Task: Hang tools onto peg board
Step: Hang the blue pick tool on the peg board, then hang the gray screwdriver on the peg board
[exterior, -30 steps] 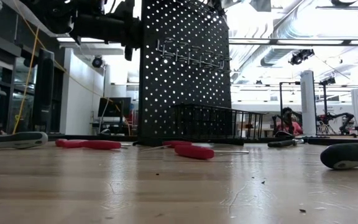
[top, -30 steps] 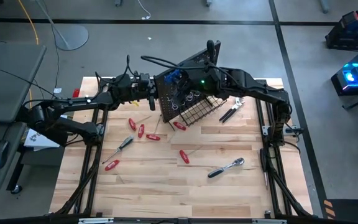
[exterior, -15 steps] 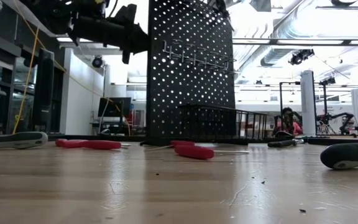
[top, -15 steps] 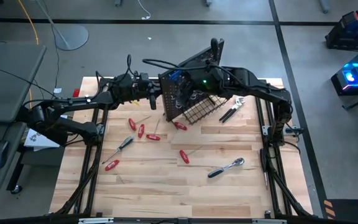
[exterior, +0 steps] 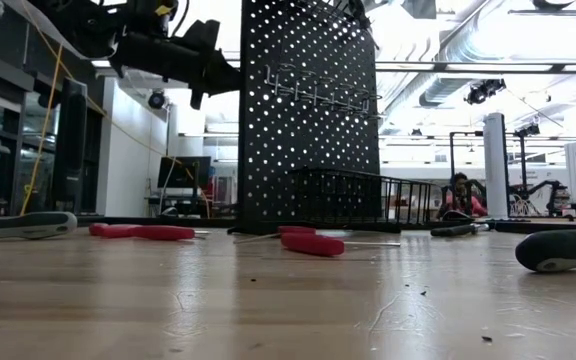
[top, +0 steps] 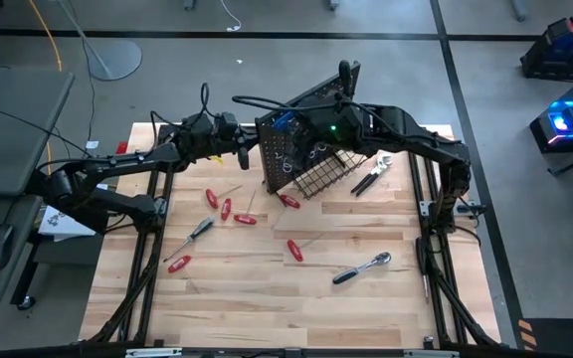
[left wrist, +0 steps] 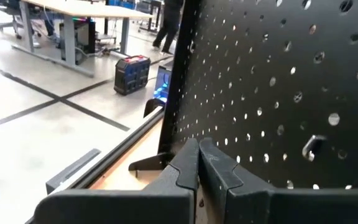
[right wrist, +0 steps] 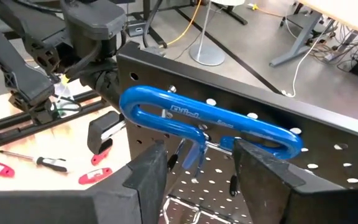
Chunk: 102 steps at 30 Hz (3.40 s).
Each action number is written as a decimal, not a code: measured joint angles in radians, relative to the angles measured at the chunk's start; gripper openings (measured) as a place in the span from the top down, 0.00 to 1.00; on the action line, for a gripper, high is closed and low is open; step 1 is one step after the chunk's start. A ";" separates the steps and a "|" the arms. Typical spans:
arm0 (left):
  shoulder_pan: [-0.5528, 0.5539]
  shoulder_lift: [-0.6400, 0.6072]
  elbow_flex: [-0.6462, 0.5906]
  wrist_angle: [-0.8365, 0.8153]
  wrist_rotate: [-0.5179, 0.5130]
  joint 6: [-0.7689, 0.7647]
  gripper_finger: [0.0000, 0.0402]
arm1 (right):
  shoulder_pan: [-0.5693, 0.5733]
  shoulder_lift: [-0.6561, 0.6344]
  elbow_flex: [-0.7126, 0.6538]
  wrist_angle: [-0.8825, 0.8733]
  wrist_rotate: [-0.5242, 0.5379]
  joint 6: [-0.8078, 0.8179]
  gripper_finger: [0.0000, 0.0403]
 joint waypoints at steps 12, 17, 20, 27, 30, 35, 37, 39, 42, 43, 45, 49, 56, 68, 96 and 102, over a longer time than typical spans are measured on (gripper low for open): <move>0.049 0.000 0.000 -0.009 0.001 -0.044 1.00 | 0.013 -0.092 0.000 -0.005 -0.014 -0.002 0.56; 0.082 0.000 0.000 -0.008 0.001 -0.094 1.00 | 0.001 -0.094 -0.001 0.071 0.005 -0.006 0.70; 0.090 0.000 0.000 -0.008 0.001 -0.123 1.00 | 0.000 -0.070 -0.002 0.144 0.001 -0.046 0.92; 0.092 0.000 0.000 -0.006 0.001 -0.161 1.00 | 0.001 -0.015 -0.003 0.219 -0.048 -0.089 0.99; 0.092 0.000 0.000 -0.007 0.001 -0.173 1.00 | 0.002 -0.001 -0.003 0.216 -0.049 -0.100 1.00; 0.092 0.000 0.000 -0.007 0.001 -0.184 1.00 | 0.002 -0.001 -0.003 0.200 -0.075 -0.091 1.00; 0.092 0.000 0.000 -0.007 0.000 -0.185 1.00 | 0.003 -0.001 -0.003 0.193 -0.078 -0.085 1.00; 0.092 0.000 0.000 -0.007 0.000 -0.185 1.00 | 0.008 0.000 -0.003 0.193 -0.093 -0.084 1.00; 0.092 0.000 0.000 -0.007 0.000 -0.184 1.00 | 0.008 0.009 -0.002 0.192 -0.111 -0.078 1.00; 0.092 0.000 0.000 -0.007 0.000 -0.184 1.00 | 0.008 0.013 -0.002 0.195 -0.109 -0.078 1.00; 0.092 0.000 0.000 -0.007 0.000 -0.181 1.00 | 0.008 0.017 -0.002 0.203 -0.109 -0.078 1.00; 0.092 0.000 0.000 -0.007 -0.003 -0.175 1.00 | 0.008 0.020 -0.003 0.229 -0.121 -0.083 1.00; 0.112 -0.005 0.000 -0.013 -0.003 -0.132 1.00 | 0.010 0.001 -0.003 0.271 -0.121 -0.106 1.00; 0.182 -0.138 0.000 -0.157 0.041 -0.063 1.00 | 0.024 -0.070 -0.001 0.294 -0.057 -0.142 1.00; -0.517 -0.067 -0.080 -0.927 -0.044 -0.064 0.96 | 0.167 -0.106 -0.048 -0.222 0.027 0.120 1.00; -0.579 -0.063 0.025 -1.210 -0.123 -0.122 0.81 | 0.174 -0.106 -0.048 -0.252 0.031 0.227 1.00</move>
